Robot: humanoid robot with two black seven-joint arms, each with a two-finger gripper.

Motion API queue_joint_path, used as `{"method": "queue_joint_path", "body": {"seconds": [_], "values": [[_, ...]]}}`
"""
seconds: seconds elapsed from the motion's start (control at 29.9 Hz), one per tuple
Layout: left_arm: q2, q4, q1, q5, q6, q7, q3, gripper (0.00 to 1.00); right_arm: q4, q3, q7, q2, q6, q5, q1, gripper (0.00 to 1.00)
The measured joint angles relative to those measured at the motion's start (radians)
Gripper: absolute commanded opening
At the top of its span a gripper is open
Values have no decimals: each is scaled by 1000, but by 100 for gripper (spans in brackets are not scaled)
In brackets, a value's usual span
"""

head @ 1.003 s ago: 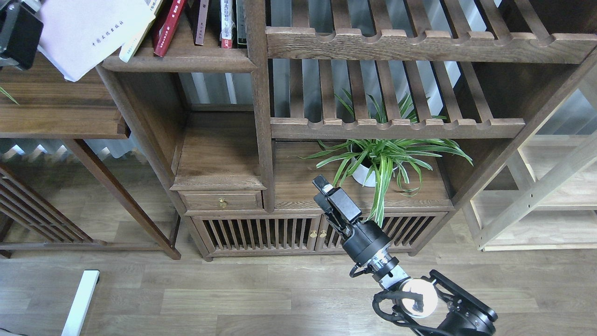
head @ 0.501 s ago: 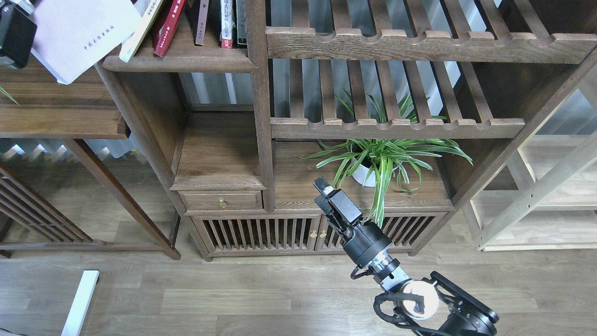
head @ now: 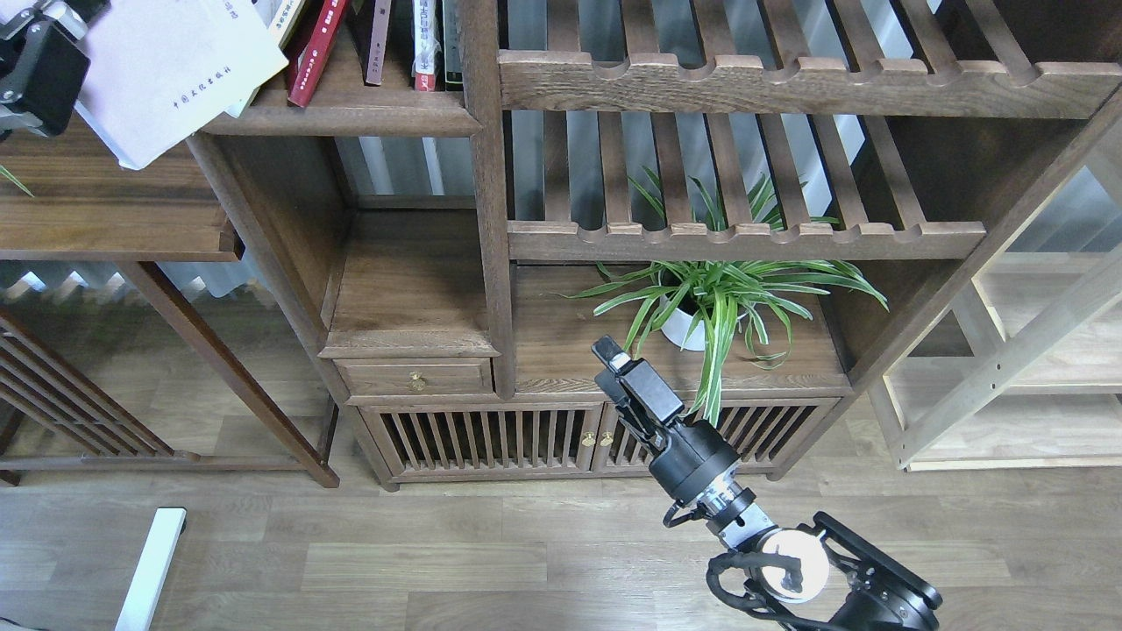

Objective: Organize books on shelf
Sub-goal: 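Push the white book onto the top shelf beside the other books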

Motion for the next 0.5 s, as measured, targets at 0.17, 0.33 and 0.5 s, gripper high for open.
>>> {"method": "queue_joint_path", "body": {"seconds": [0.17, 0.33, 0.5], "values": [[6, 25, -25, 12, 8, 36, -7, 0, 5, -4, 0, 2, 0, -2, 0, 99], [10, 48, -70, 51, 38, 53, -6, 0, 5, -5, 0, 3, 0, -3, 0, 99], [10, 78, -145, 60, 81, 83, 17, 0, 5, -5, 0, 4, 0, -3, 0, 99]]}}
